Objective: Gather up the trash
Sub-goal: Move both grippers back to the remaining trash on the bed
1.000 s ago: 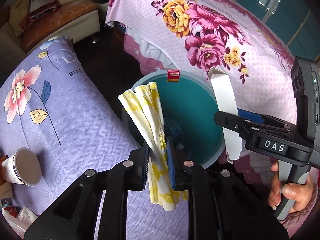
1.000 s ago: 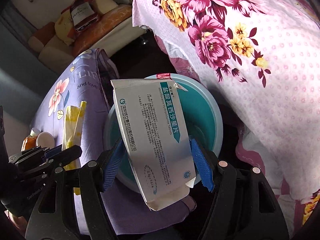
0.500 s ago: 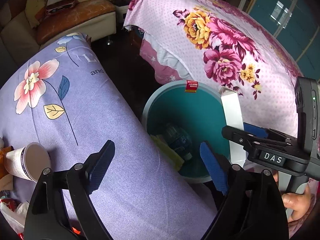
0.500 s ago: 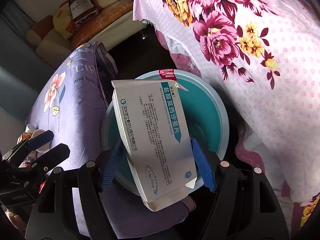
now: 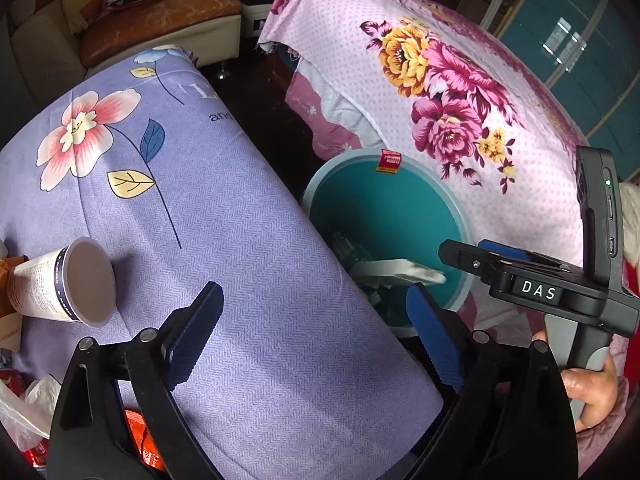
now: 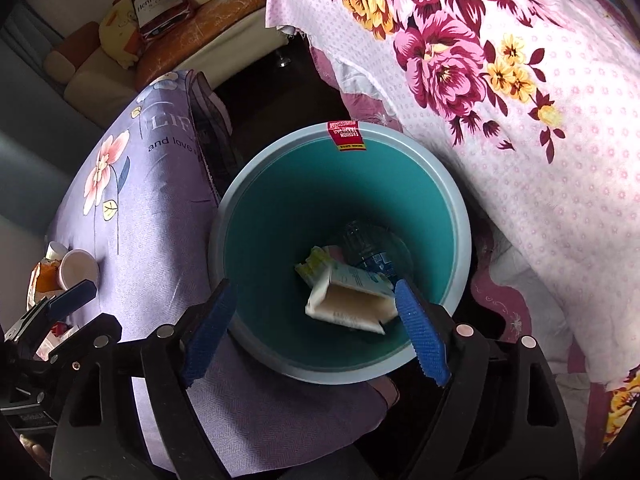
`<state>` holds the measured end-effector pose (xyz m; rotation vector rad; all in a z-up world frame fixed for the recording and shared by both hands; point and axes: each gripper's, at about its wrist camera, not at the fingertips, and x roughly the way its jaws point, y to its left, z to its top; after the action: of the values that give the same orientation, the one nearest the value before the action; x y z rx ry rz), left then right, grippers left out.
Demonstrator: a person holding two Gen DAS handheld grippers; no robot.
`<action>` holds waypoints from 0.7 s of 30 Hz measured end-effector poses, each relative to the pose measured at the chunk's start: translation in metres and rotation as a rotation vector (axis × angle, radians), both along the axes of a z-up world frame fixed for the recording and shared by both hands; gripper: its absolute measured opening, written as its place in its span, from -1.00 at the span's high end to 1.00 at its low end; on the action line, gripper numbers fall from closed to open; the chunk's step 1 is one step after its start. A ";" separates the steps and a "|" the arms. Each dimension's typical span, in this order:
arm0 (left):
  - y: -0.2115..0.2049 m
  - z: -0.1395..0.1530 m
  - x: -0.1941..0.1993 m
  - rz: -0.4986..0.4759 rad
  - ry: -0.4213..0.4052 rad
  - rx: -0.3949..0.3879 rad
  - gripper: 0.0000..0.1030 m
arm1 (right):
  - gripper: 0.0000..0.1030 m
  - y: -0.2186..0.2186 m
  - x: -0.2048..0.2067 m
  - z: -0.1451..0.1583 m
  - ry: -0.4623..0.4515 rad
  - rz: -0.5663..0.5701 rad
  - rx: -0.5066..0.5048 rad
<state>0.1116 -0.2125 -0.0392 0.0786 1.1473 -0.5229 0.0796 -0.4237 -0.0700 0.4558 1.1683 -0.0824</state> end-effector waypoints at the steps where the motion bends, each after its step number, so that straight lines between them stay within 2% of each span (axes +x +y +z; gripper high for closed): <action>1: 0.003 0.000 -0.001 0.005 0.005 -0.005 -0.81 | -0.52 0.002 -0.001 0.001 0.002 0.001 -0.001; 8: 0.026 0.006 -0.008 0.038 0.013 -0.034 -0.81 | -0.53 0.020 -0.007 0.009 0.002 0.023 -0.008; 21: 0.081 0.024 -0.032 0.096 -0.024 -0.059 -0.84 | -0.58 0.072 -0.020 0.027 0.005 0.117 -0.026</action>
<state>0.0796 -0.1318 -0.0150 -0.0213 1.1061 -0.4687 0.0593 -0.3521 -0.0427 0.3630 1.1949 0.0028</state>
